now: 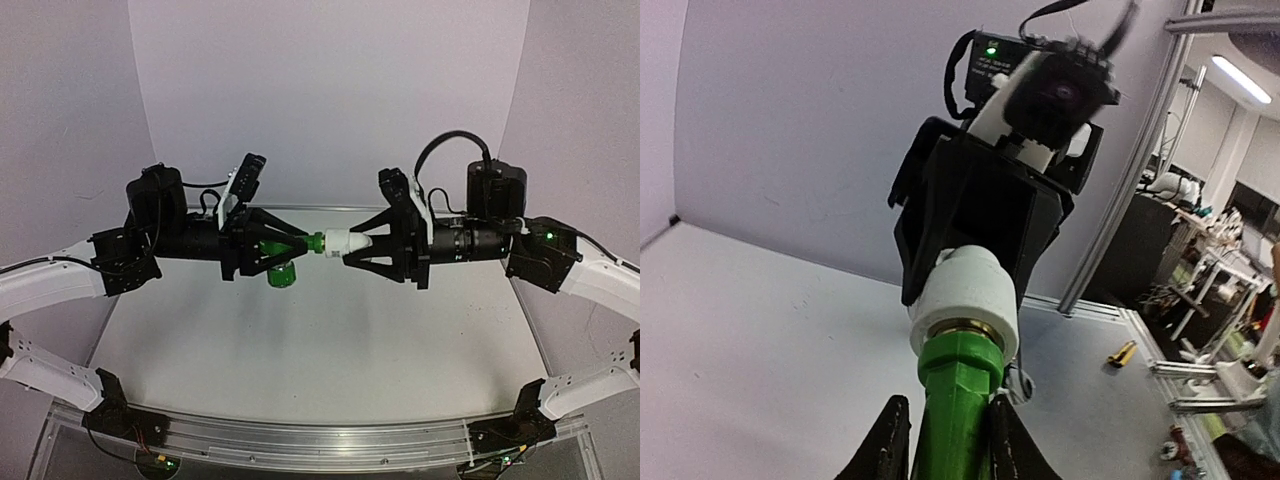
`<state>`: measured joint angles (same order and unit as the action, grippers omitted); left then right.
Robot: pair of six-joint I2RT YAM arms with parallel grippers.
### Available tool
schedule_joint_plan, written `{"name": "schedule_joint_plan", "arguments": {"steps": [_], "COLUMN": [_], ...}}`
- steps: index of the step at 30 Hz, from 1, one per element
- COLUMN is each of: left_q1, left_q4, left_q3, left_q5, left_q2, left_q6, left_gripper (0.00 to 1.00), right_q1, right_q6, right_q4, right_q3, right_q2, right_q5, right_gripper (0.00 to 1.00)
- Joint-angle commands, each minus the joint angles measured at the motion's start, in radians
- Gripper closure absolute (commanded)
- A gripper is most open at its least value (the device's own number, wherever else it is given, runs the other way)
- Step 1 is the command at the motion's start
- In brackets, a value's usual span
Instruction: Install the water faucets
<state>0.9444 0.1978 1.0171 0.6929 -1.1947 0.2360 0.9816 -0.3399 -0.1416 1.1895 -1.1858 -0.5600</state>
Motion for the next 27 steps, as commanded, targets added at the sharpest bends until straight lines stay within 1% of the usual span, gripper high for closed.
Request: {"name": "schedule_joint_plan", "arguments": {"steps": [1,7,9,10,12,13,15,17,19,21,24,27], "left_q1": [0.031,0.045,0.047,0.047,0.047,0.047,0.047,0.047,0.047,0.045,0.044,0.038], "left_q4": [-0.024,-0.095,-0.131,-0.138,-0.148,-0.15,-0.155,-0.186,-0.233,-0.264,-0.271,-0.272], "left_q3": [-0.024,-0.004,0.009,0.011,0.016,0.017,0.026,0.045,0.072,0.095,0.108,0.122], "left_q5": [-0.206,-0.29,-0.315,-0.322,-0.328,-0.333,-0.356,-0.366,-0.363,-0.341,-0.277,-0.212], "left_q2": [0.029,0.053,0.052,0.054,0.058,0.059,0.059,0.055,0.048,0.041,0.029,0.006], "left_q6": [-0.305,-0.407,-0.414,-0.401,-0.366,-0.342,-0.255,-0.181,-0.104,-0.04,0.053,0.13], "left_gripper": [1.0,1.0,1.0,1.0,1.0,1.0,1.0,1.0,1.0,1.0,1.0,1.0], "right_q1": [-0.002,-0.021,-0.031,-0.036,-0.041,-0.043,-0.046,-0.061,-0.07,-0.07,-0.071,-0.071], "right_q6": [0.471,0.737,0.798,0.81,0.818,0.807,0.761,0.663,0.501,0.286,-0.011,-0.341], "right_q4": [0.142,0.142,0.142,0.142,0.142,0.142,0.138,0.074,-0.007,-0.057,-0.071,-0.07], "right_q3": [0.08,0.099,0.101,0.102,0.108,0.113,0.125,0.15,0.182,0.201,0.182,0.143], "right_q2": [-0.041,-0.102,-0.114,-0.116,-0.116,-0.114,-0.108,-0.097,-0.077,-0.05,0.011,0.068], "right_q5": [-0.079,-0.234,-0.287,-0.295,-0.301,-0.301,-0.285,-0.242,-0.146,-0.058,0.059,0.108], "right_gripper": [1.0,1.0,1.0,0.98,0.9,0.8,0.55,0.33,0.22,0.13,0.08,0.07]}}
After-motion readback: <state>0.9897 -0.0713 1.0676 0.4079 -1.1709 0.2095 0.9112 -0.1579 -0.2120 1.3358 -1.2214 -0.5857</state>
